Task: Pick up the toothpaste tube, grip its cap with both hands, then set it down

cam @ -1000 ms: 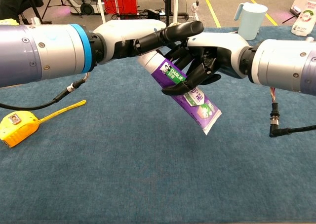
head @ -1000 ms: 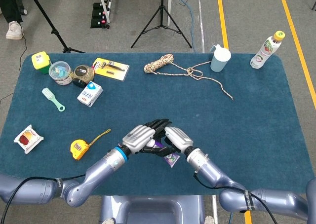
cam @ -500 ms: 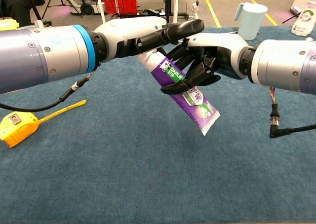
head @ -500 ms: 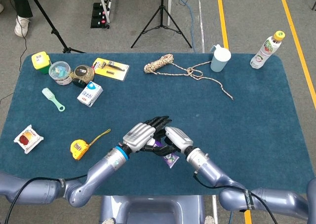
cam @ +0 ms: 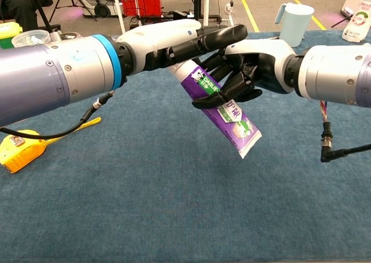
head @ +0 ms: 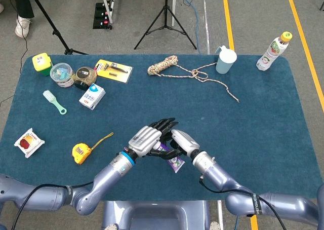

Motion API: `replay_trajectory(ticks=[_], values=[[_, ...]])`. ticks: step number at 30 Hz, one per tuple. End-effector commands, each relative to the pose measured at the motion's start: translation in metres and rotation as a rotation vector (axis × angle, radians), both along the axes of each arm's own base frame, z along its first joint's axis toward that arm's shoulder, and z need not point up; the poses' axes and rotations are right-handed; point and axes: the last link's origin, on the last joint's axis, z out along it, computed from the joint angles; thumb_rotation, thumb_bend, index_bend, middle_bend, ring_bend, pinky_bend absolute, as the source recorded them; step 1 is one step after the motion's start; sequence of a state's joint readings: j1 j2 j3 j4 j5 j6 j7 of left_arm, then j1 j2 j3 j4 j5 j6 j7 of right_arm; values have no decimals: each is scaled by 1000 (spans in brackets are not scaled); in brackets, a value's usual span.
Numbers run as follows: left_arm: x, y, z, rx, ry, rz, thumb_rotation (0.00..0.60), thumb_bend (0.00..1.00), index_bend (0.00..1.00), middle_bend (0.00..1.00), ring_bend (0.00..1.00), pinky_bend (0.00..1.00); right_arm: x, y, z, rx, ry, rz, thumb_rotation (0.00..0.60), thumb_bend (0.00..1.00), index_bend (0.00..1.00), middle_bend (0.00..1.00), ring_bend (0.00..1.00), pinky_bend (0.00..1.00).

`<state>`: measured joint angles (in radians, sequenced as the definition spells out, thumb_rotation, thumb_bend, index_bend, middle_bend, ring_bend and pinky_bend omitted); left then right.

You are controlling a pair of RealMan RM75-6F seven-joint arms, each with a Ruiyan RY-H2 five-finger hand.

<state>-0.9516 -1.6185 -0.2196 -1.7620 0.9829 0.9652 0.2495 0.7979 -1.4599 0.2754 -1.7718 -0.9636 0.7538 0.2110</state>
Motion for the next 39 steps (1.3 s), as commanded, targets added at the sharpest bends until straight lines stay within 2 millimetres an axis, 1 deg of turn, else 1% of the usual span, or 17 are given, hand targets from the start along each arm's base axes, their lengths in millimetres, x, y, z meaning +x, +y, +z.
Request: replay_trajectory(ticks=[1,15,28,39], values=[[3,0,0,1,-32,11,0,64,0,0,0,141,-1,0,1,17,-20,-20,600,349,812,976,1000,1000],[9,1,-1,-37,-131,57,0,64,0,0,0,141,2,-1,2,61,-91,-54,600,349,812,977,1000,1000],[9,1,-2,-63,-155,80,0,63,0,0,0,142,7,-3,4,57,-110,-56,600,349,813,979,1000,1000],[11,2,-4,-65,-170,87,0,64,0,0,0,142,4,-4,4,56,-99,-57,600,349,813,979,1000,1000]])
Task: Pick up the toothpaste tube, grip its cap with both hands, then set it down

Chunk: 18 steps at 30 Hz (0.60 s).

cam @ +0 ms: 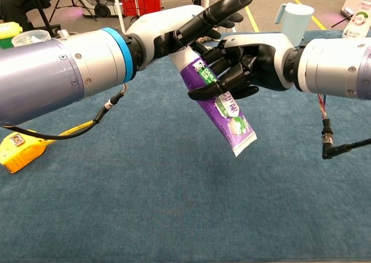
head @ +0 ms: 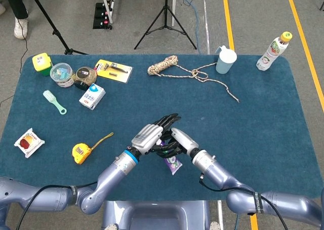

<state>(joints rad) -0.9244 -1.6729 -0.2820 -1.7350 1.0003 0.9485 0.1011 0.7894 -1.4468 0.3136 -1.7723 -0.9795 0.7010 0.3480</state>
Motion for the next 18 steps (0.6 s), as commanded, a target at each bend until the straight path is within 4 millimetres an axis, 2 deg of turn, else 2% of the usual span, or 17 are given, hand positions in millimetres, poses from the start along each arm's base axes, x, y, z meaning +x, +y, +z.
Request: replay_trajectory(ticks=[1,13,18], values=[[0,0,2,4,0,-1,0,64,0,0,0,141,-2,-1,0,-2,13,2,600,349,813,979,1000,1000],[-13,10,39,95,23,-17,0,64,0,0,0,142,-35,-7,4,-72,193,49,600,349,810,939,1000,1000],[-30,16,65,167,57,-11,0,63,0,0,0,141,-51,-12,0,-156,374,143,600,349,722,862,984,944]])
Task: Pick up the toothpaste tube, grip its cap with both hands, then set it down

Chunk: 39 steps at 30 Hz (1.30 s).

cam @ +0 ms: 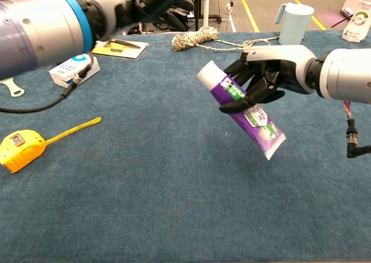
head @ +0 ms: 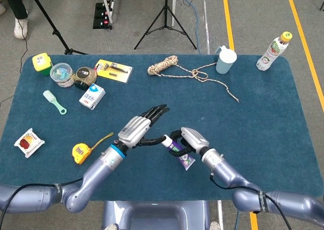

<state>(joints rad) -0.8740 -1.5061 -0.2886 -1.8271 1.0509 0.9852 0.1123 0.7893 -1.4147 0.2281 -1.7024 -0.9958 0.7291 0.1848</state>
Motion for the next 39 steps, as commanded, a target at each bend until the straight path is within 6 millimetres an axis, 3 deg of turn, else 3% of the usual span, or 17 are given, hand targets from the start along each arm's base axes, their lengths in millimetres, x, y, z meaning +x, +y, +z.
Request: replay_trajectory(ticks=[1,10,15,19,22,25,28,31,34,37,39], values=[[-12,2,19,52,23,5,0,64,0,0,0,141,-14,-5,-4,-73,149,75,600,349,703,844,971,930],[-34,1,39,111,67,6,0,64,0,0,0,141,-23,-7,-16,-142,304,119,584,349,434,605,715,719],[-48,1,46,134,97,14,0,64,0,0,0,137,-26,-7,-19,-153,370,132,358,349,104,336,461,463],[-57,1,51,146,118,21,0,64,0,0,0,136,-28,-8,-15,-165,393,129,285,349,1,195,325,358],[-66,0,57,166,158,25,0,64,0,0,0,135,-31,-8,-5,-188,383,109,275,349,0,166,304,353],[-73,-2,62,183,197,33,0,64,0,0,0,135,-34,-8,6,-219,353,83,323,349,39,188,318,361],[-82,-3,68,234,260,42,0,68,9,0,0,136,-39,-10,20,-272,318,50,355,349,154,263,366,398],[-93,-9,75,291,331,56,13,76,119,14,14,152,-49,-10,39,-348,292,27,357,349,285,343,427,451],[-113,-19,89,358,399,98,109,77,256,101,69,209,-71,-7,70,-499,290,14,374,350,399,434,509,513],[-125,-27,98,391,429,131,219,90,308,213,152,258,-86,-3,85,-568,284,0,462,349,499,515,578,568],[-137,-33,106,415,455,160,271,106,340,235,182,295,-99,2,96,-606,296,-13,514,349,567,551,614,592]])
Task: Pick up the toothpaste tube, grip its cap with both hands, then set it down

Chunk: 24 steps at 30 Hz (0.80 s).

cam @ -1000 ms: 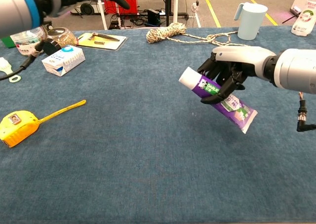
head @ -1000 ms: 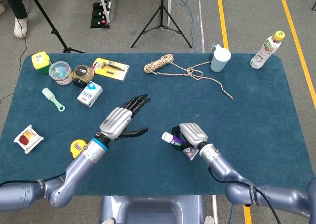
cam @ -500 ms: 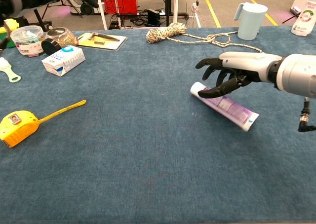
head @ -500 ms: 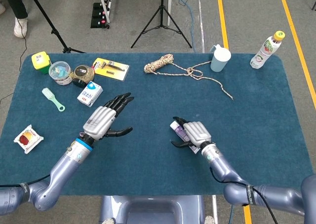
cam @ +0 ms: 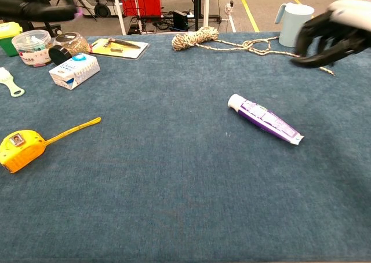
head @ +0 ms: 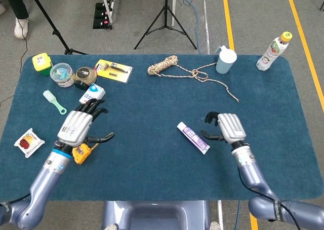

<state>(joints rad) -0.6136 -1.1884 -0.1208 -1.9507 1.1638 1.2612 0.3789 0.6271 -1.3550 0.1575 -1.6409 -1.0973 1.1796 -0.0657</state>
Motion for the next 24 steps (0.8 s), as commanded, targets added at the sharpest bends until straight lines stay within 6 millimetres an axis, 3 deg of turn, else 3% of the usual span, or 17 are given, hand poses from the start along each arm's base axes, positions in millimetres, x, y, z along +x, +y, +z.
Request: replay_trajectory(ticks=[1,5,11,24], values=[[-24,-14,16,50,55,57,294,116,357,243,193,313,-31,10,28,-106,21,-22,530,349,584,556,622,595],[-53,-31,33,123,107,107,343,133,389,261,205,327,-55,27,41,-159,89,-39,585,349,614,576,649,596],[-83,-57,49,201,129,138,345,133,377,262,200,327,-85,53,60,-201,205,-92,583,349,575,571,624,555],[-122,-118,59,174,156,223,337,133,314,251,170,318,-111,107,87,-251,270,-172,564,349,563,560,589,487]])
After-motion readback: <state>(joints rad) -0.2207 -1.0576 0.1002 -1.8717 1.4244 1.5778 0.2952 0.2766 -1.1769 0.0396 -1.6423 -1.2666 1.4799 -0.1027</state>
